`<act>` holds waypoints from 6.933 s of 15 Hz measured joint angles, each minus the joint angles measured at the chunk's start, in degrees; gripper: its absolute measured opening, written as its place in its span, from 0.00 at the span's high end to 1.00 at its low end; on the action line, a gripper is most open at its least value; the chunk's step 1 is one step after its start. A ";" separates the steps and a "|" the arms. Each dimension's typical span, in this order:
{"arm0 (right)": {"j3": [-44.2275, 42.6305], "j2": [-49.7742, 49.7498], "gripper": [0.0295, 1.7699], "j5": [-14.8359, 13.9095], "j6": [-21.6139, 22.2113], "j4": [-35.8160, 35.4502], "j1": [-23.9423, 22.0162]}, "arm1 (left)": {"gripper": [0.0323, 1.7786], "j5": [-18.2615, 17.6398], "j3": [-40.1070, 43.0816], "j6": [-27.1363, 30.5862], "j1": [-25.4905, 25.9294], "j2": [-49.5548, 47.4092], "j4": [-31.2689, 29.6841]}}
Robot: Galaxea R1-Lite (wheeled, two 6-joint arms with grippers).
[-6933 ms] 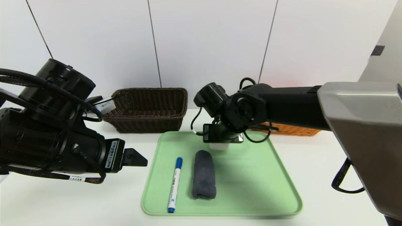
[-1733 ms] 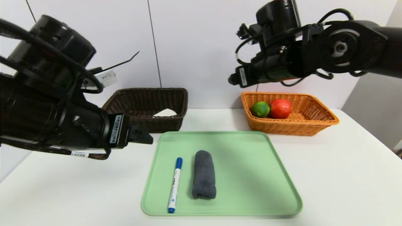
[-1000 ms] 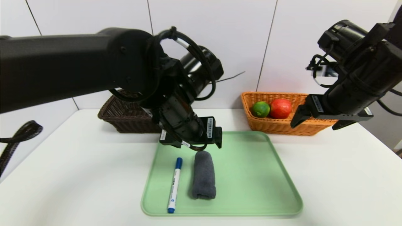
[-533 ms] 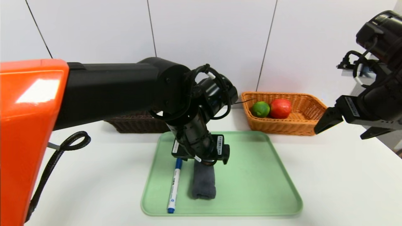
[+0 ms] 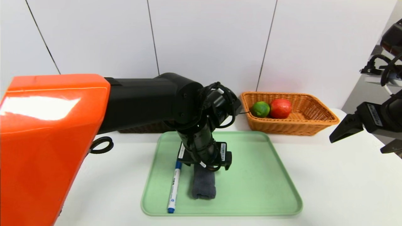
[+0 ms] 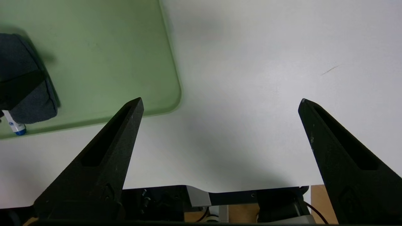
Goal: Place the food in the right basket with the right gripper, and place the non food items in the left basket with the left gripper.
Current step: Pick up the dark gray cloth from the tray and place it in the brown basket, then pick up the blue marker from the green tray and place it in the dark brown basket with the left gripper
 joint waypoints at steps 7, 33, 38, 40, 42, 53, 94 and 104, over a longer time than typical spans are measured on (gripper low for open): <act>7.96 -3.50 0.04 0.41 -1.74 -3.11 0.57 | 0.05 -0.12 0.05 -0.06 0.00 1.27 0.01; 35.41 -16.35 0.03 -10.08 -13.37 -41.16 1.57 | 0.36 0.11 0.50 0.00 -0.20 2.28 0.23; 36.00 -16.32 0.03 -10.03 -13.37 -41.18 1.60 | 0.87 0.11 0.50 0.13 -0.18 2.62 0.21; 36.07 -16.27 0.03 -10.06 -13.40 -41.18 1.62 | 0.87 0.07 0.50 0.22 -0.20 2.39 0.01; 36.29 -16.26 0.03 -10.00 -13.41 -41.16 1.62 | 0.87 -0.12 0.50 0.30 -0.27 1.44 -0.60; 37.12 -15.74 0.03 -9.91 -13.24 -41.56 1.55 | 0.87 -0.26 0.44 5.40 9.73 -13.98 -9.45; 38.21 -14.56 0.03 -9.86 -13.18 -47.28 1.66 | 0.13 7.61 1.32 16.01 24.43 -11.93 -21.85; 39.41 -14.26 0.03 -9.95 -11.80 -47.26 1.54 | 0.07 0.68 4.82 -7.17 1.24 -15.24 7.75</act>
